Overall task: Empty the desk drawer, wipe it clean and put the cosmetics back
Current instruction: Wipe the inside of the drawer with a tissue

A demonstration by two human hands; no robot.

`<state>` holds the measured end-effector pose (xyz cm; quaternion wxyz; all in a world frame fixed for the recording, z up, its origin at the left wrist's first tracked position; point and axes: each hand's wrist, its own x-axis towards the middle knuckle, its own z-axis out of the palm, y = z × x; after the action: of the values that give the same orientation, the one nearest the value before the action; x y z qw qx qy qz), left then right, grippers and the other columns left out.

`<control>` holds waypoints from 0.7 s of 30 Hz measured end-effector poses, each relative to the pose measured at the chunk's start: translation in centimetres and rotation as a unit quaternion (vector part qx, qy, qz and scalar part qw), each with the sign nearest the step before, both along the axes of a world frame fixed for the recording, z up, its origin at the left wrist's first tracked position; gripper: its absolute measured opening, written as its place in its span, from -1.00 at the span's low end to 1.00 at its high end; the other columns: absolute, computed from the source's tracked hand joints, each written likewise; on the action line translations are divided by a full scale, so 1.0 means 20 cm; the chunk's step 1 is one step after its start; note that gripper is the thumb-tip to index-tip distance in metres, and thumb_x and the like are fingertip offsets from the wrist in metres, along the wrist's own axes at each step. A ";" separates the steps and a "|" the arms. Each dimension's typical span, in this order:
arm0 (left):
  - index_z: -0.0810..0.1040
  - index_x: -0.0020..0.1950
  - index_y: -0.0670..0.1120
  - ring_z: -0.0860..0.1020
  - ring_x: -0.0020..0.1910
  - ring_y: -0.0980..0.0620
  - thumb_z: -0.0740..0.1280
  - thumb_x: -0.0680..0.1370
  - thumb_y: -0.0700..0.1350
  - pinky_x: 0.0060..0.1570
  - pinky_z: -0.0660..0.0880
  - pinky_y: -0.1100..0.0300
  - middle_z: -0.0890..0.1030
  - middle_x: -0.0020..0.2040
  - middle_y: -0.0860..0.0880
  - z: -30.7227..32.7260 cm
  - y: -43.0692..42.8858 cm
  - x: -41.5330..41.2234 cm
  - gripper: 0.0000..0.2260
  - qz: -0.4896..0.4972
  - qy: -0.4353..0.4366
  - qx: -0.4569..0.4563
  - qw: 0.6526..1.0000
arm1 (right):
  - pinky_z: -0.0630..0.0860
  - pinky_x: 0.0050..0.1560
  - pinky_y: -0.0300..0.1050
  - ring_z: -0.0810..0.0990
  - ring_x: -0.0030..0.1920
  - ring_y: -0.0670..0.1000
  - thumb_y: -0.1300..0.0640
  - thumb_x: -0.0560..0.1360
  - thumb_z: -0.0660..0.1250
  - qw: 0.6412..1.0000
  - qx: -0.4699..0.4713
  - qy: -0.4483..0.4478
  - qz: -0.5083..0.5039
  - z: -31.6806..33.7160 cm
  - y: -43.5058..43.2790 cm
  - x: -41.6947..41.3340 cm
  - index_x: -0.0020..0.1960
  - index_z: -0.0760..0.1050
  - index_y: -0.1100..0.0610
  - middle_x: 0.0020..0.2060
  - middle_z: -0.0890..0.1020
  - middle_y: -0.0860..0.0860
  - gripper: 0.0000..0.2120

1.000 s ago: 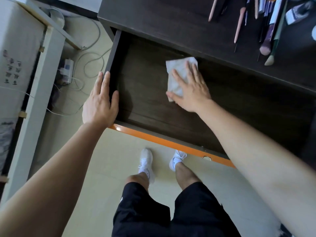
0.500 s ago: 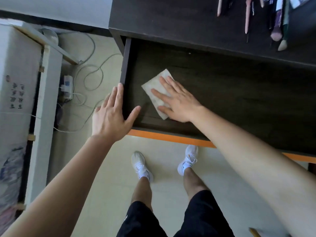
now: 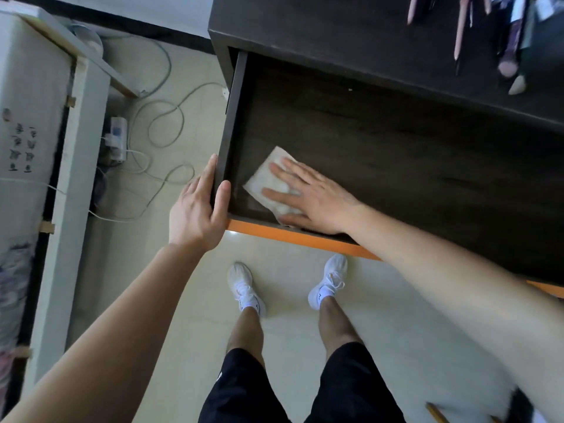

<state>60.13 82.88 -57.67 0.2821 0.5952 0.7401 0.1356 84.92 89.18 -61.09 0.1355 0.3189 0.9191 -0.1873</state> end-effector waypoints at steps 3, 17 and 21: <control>0.16 0.57 0.06 0.34 0.41 -0.06 -0.02 0.68 0.02 0.29 0.28 0.11 0.38 0.47 0.01 0.00 0.00 0.00 -0.57 -0.003 0.002 0.003 1.000 | -0.08 0.59 0.02 -0.09 0.61 0.11 -0.29 0.60 0.09 1.000 -0.004 -0.016 0.013 0.00 0.05 0.12 0.57 0.14 -0.21 0.62 -0.02 0.05 -0.43; 0.23 0.54 0.10 0.44 0.27 -0.15 -0.08 0.65 0.06 0.17 0.35 0.03 0.52 0.33 -0.06 -0.02 -0.01 0.01 -0.55 0.016 0.006 0.006 1.000 | -0.09 0.59 0.03 -0.08 0.61 0.15 -0.25 0.60 0.14 0.999 0.008 -0.001 0.053 0.01 0.05 0.09 0.56 0.14 -0.24 0.61 -0.02 0.09 -0.45; 0.23 0.53 0.10 0.44 0.27 -0.17 -0.08 0.66 0.06 0.17 0.35 0.03 0.52 0.34 -0.07 -0.02 -0.02 0.01 -0.56 0.013 0.008 0.006 1.000 | -0.13 0.56 0.02 -0.12 0.60 0.17 -0.32 0.56 0.10 0.996 0.026 -0.010 -0.086 0.02 0.00 0.20 0.58 0.07 -0.22 0.61 -0.07 0.10 -0.38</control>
<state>60.28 82.54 -58.10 0.2707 0.5880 0.7493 0.1395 88.82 89.28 -60.70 0.1201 0.4017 0.8916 -0.1709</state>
